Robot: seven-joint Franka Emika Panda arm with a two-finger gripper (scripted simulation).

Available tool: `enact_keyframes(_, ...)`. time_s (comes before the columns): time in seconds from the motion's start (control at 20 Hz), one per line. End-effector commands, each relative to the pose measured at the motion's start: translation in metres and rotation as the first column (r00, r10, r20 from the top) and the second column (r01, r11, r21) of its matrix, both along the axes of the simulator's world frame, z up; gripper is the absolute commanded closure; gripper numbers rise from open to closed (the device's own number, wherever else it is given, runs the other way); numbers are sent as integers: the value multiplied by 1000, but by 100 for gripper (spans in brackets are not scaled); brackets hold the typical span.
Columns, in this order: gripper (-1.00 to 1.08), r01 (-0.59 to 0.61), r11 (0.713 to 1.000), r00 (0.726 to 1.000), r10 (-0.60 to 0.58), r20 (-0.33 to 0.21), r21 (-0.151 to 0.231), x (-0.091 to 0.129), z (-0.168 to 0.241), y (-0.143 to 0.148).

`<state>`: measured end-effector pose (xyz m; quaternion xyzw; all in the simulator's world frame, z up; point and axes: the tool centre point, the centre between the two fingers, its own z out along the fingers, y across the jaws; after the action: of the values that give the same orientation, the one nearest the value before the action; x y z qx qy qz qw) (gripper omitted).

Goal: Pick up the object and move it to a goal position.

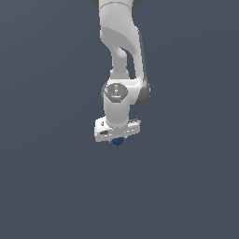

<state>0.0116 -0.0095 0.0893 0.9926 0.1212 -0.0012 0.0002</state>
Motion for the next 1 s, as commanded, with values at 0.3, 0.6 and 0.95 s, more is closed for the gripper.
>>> enact_keyframes(0.3,108,-1,1000,1000,1,2,-1,-30,77,48)
enact_keyframes(0.6,108,-1,1000,1000,1,2,-2,-50,131,82)
enact_keyframes(0.95,108,-1,1000,1000,1,2,-1,-66,179,112)
